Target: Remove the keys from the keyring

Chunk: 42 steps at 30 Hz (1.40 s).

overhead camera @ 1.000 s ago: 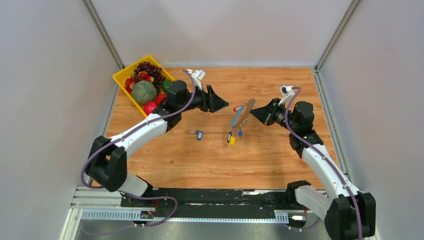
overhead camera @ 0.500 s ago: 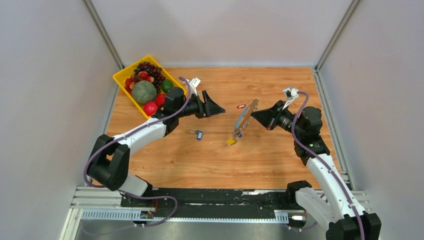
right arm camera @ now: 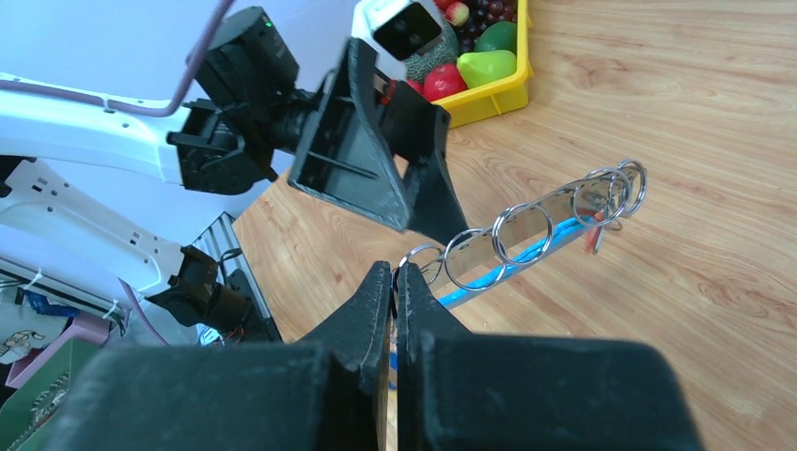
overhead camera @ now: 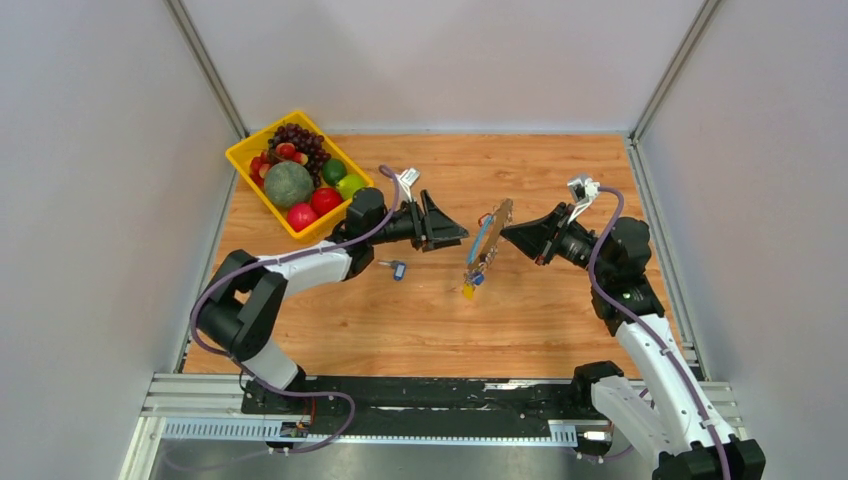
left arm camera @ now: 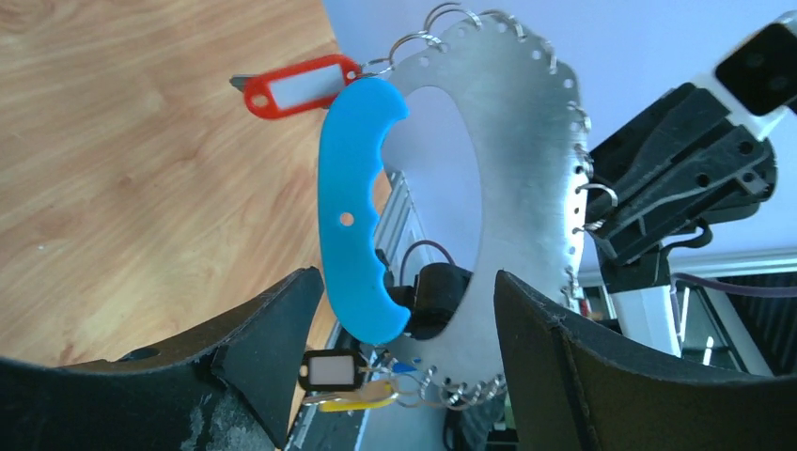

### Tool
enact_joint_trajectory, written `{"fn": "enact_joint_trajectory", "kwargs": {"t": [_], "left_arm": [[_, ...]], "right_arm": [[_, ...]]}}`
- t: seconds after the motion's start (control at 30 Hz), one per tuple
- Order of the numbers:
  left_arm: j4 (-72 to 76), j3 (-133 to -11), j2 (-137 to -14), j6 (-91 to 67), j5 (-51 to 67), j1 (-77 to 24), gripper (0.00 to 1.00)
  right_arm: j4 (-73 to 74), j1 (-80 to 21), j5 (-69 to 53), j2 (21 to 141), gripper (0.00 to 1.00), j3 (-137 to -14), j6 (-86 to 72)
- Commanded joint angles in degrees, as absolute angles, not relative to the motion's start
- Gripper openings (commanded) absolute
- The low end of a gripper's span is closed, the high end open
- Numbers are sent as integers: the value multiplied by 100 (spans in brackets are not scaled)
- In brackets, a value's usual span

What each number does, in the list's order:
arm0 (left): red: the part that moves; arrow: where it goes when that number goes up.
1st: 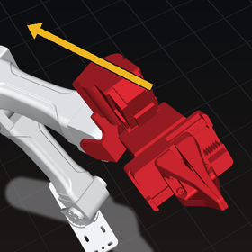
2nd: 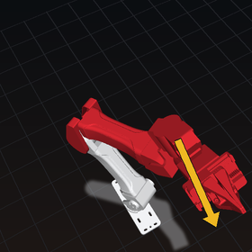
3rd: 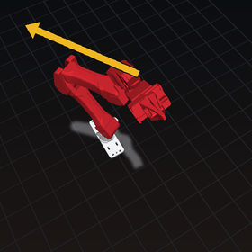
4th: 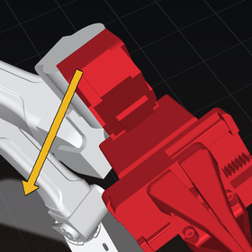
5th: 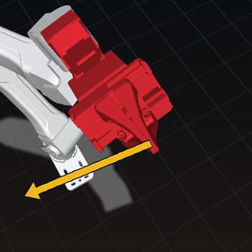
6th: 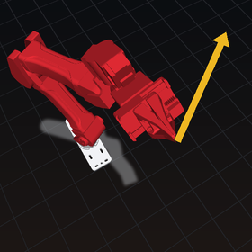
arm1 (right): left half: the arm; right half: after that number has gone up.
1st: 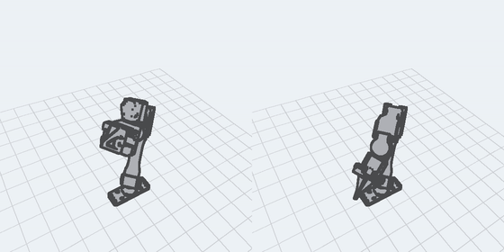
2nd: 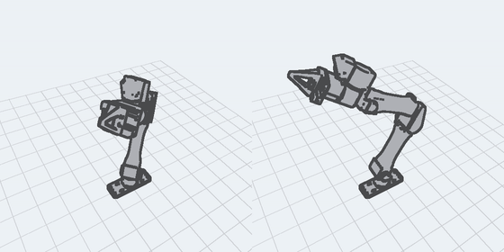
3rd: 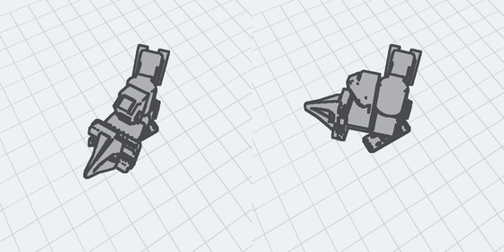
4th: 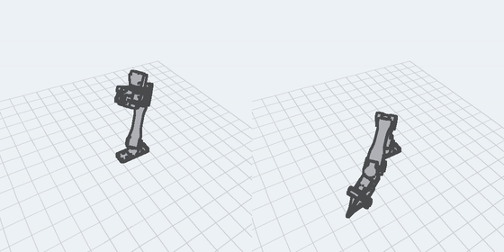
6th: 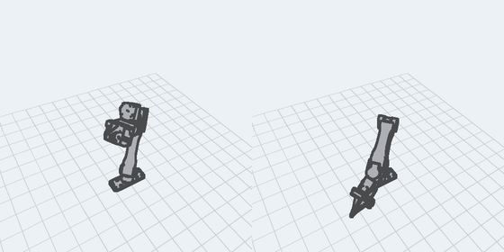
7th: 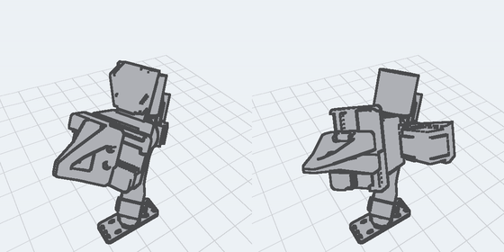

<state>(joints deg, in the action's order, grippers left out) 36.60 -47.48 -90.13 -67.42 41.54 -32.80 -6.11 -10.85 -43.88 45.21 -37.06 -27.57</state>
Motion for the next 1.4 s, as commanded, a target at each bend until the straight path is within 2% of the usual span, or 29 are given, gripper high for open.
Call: {"fn": "enact_joint_trajectory", "kwargs": {"t": [0.0,0.17,0.33,0.43,0.5,0.57,0.6,0.63,0.67,0.73,0.87,0.93,0.97,1.07,1.1,1.13,1.2,1.37], "left_arm": [[4002,-5110,-9414,-7133,4209,-3522,76],[4101,-5300,-10040,-7318,4174,-3710,73],[4952,-5562,-10493,-7901,4292,-3905,72],[4994,-5701,-10608,-7894,4289,-3971,68],[5034,-5756,-10664,-7887,4299,-3989,60],[5121,-5783,-10685,-7852,4311,-3990,45],[5127,-5799,-10687,-7829,4332,-3990,33],[5151,-5818,-10678,-7767,4374,-3990,27],[5186,-5827,-10665,-7737,4420,-3990,13],[5214,-5878,-10632,-7661,4566,-3978,2],[4774,-5812,-10347,-7268,4505,-3834,0],[4006,-5826,-10090,-6713,4357,-3714,0],[3368,-5875,-9877,-6220,4159,-3642,0],[1703,-6181,-9407,-4969,3491,-3578,0],[870,-6401,-9190,-4323,3037,-3571,0],[549,-6492,-9086,-4047,2815,-3570,0],[-168,-6683,-8779,-3259,2227,-3569,0],[-951,-6784,-8053,-2376,1165,-3568,0]], "right_arm": [[-993,-1131,-4586,4440,0,-4052,-2852],[-1015,-1138,-4633,4434,0,-4045,-2850],[-1020,-1145,-4654,4411,0,-4003,-2843],[-1013,-1148,-4604,4399,0,-3946,-2801],[-1004,-1144,-4590,4395,0,-3909,-2779],[-987,-1147,-4572,4395,0,-3873,-2748],[-978,-1144,-4570,4406,0,-3857,-2726],[-962,-1148,-4570,4408,0,-3844,-2706],[-946,-1149,-4543,4406,0,-3828,-2688],[-906,-1147,-4485,4398,0,-3788,-2637],[-847,-1149,-4358,4405,0,-3681,-2586],[-820,-1151,-4304,4405,2,-3630,-2580],[-801,-1145,-4257,4409,8,-3605,-2574],[-753,-1150,-4087,4473,65,-3515,-2575],[-726,-1151,-4041,4519,78,-3496,-2577],[-710,-1147,-4009,4561,85,-3486,-2569],[-697,-1146,-3951,4622,93,-3481,-2562],[-632,-1149,-3679,4665,96,-3521,-2550]]}}
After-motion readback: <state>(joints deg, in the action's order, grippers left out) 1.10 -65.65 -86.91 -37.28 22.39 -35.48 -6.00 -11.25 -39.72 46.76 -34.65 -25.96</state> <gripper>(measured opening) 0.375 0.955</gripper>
